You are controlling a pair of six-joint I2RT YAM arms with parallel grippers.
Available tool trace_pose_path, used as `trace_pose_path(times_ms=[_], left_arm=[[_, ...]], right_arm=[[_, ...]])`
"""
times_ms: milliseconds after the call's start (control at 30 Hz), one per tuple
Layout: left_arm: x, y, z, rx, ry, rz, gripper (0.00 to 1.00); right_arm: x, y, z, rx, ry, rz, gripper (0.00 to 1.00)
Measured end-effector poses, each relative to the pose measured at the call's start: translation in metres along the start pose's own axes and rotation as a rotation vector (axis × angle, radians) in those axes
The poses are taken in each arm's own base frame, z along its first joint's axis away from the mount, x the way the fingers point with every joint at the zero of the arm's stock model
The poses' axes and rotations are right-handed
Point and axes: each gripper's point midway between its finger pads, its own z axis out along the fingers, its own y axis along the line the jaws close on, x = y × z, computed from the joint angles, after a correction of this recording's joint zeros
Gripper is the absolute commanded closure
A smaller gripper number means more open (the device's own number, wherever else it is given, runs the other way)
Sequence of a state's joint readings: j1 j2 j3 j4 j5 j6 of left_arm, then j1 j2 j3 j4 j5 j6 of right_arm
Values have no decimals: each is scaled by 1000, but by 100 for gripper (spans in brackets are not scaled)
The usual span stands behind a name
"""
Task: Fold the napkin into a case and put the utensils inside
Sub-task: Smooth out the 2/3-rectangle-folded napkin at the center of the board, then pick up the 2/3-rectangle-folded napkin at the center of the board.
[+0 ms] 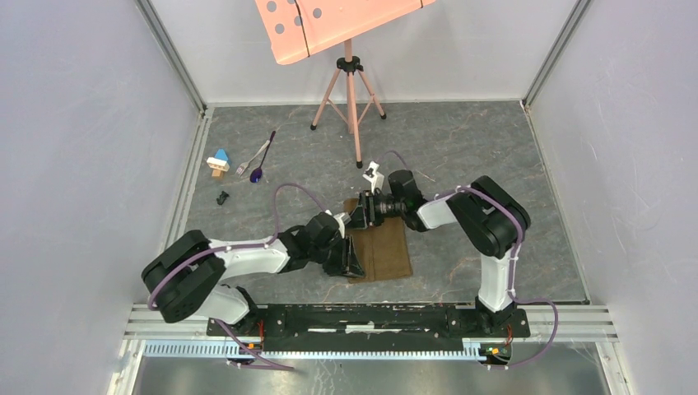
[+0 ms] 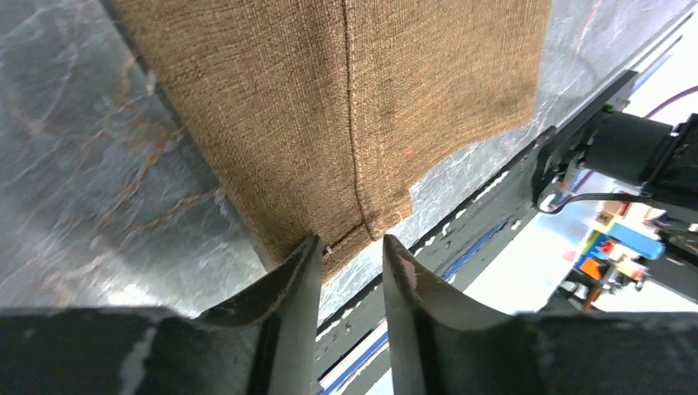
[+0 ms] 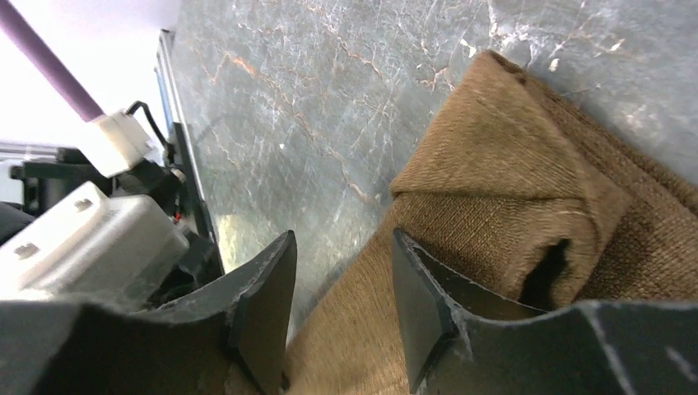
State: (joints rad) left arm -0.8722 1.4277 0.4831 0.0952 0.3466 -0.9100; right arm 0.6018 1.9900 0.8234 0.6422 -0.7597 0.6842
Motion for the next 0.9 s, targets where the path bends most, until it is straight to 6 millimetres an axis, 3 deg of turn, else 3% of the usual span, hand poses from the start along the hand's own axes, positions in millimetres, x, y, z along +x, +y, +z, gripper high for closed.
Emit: trace_pose_path(times_ms=[67,200,333,433,467,533,667,767,900], left_arm=[[1,0,-9,-28,1,23,45],[-1,-5,-27,-59,2,61,37],[-11,-17,-38,-75,-9,98,34],[-17,-21,-42,-91,-15,119,32],[-18,-22,-42,-96,-15,122,24],[-22,-26,-40,-97,-13,125,16],[-34,-42,-25,-109,3,136,18],[-36,-63,-5,-158,17,183,26],[-29,-95,25,-235,27,228,27]], right_arm=[[-4,3,-8,37,5,-24,35],[-26,22,-37,82,-31,-104,28],[-53,38,-84,115,-130,-197,25],[-46,18,-121,190,-171,-184,27],[-38,9,-129,215,-169,-163,27],[-13,-14,-147,281,-149,-98,27],[33,-49,-174,436,-84,18,27],[36,-71,-202,589,-120,49,21],[21,-87,-242,790,-222,22,14]])
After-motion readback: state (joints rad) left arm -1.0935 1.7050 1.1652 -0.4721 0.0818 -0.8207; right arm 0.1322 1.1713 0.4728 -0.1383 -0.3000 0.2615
